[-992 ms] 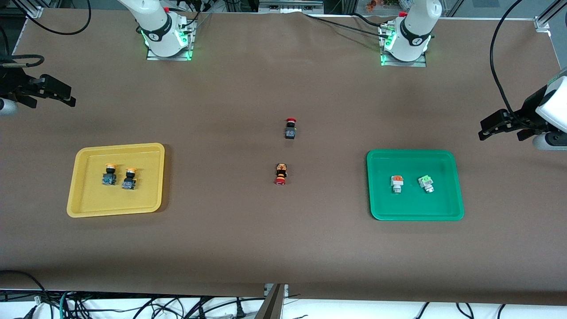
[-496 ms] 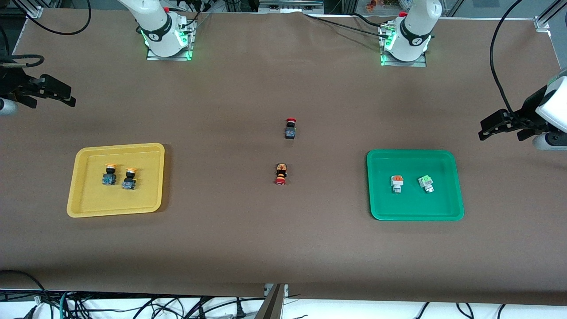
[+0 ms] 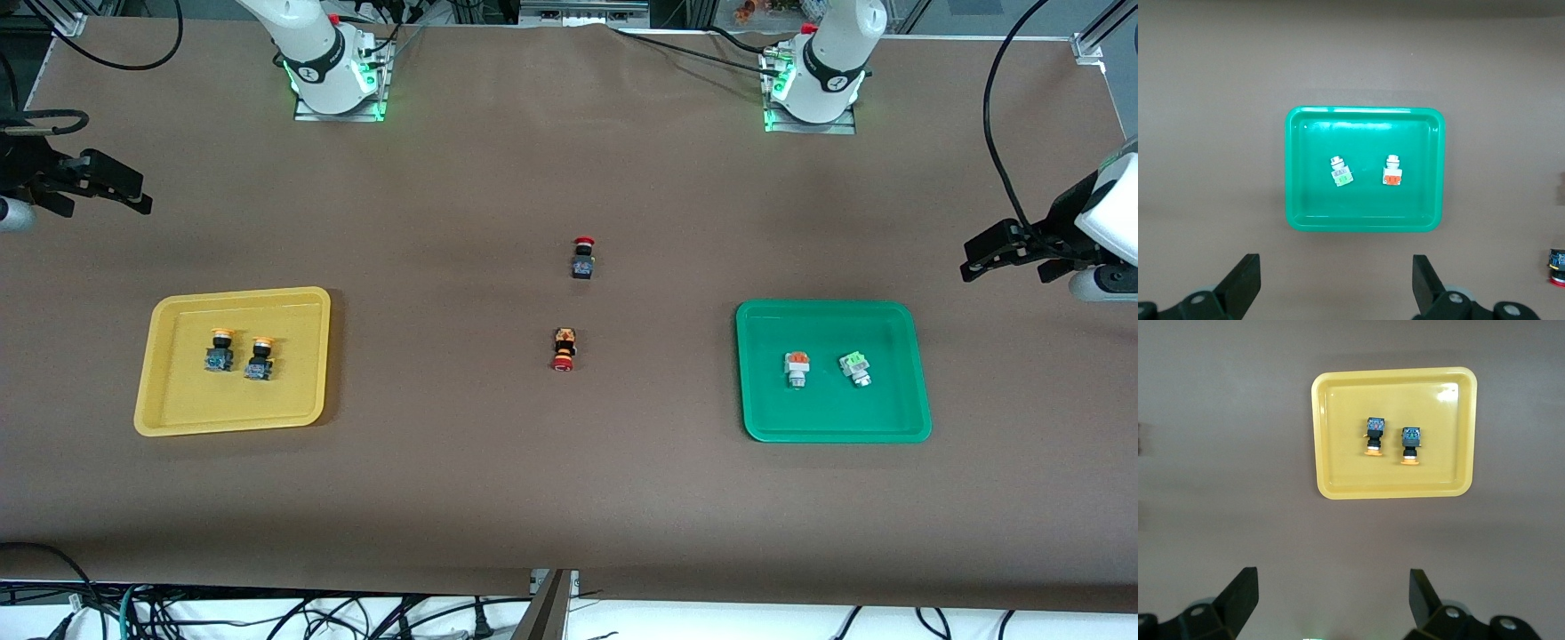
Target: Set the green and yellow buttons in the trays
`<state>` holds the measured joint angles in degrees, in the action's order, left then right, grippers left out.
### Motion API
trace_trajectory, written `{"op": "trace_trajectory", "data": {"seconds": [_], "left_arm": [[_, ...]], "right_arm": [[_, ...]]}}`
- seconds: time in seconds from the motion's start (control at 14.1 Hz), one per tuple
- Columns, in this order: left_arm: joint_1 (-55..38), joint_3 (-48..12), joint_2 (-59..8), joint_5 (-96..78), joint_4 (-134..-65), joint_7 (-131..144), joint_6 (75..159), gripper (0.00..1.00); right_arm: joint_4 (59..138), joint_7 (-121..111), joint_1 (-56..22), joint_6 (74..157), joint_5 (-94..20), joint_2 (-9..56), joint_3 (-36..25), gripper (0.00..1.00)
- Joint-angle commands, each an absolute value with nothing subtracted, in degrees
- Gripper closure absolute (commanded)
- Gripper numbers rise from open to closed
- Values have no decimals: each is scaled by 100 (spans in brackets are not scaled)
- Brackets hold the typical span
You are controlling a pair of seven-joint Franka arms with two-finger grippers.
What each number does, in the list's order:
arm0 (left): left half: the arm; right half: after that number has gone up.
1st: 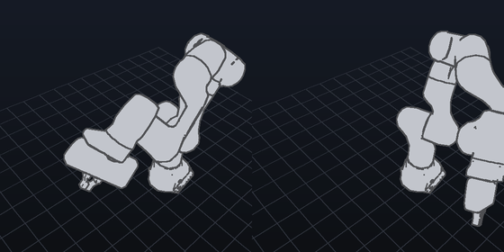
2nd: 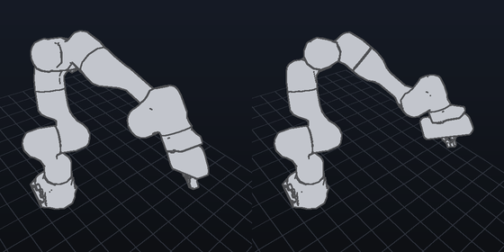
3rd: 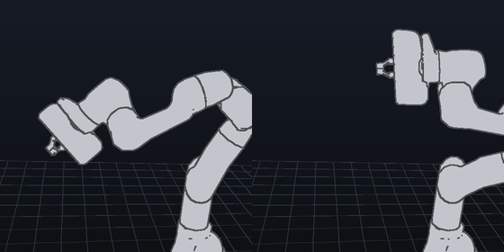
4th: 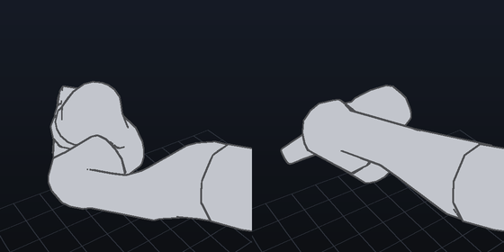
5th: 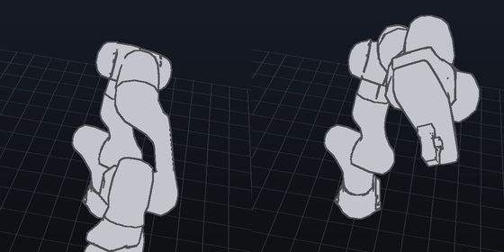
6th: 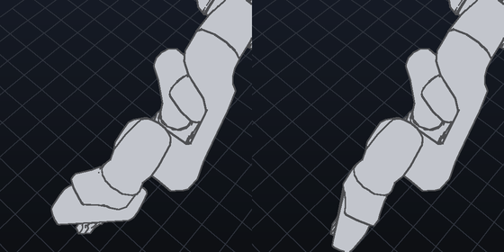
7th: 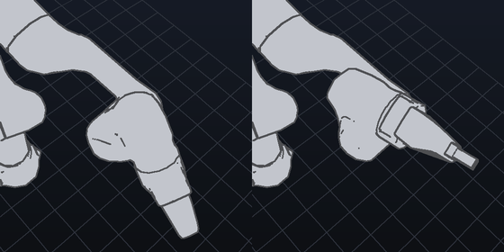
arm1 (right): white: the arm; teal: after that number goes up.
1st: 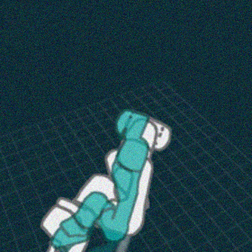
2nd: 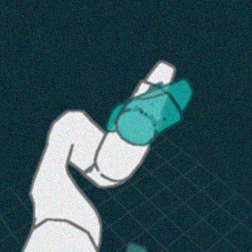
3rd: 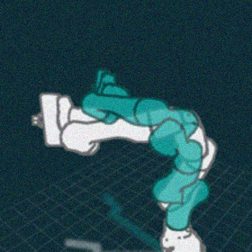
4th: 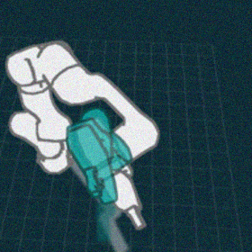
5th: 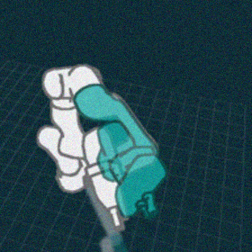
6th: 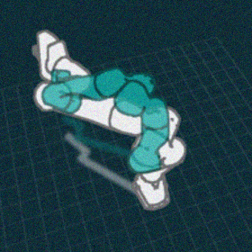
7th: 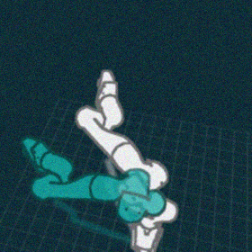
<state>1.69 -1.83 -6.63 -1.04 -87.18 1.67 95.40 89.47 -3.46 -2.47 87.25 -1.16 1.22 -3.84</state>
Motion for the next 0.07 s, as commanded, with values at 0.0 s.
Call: {"op": "trace_trajectory", "data": {"seconds": [0.0], "left_arm": [[193, -202, -756, -79, -8517, 53, 9457, 0]], "right_arm": [[8833, -448, -176, 8648, -53, 167, -334, 0]]}}
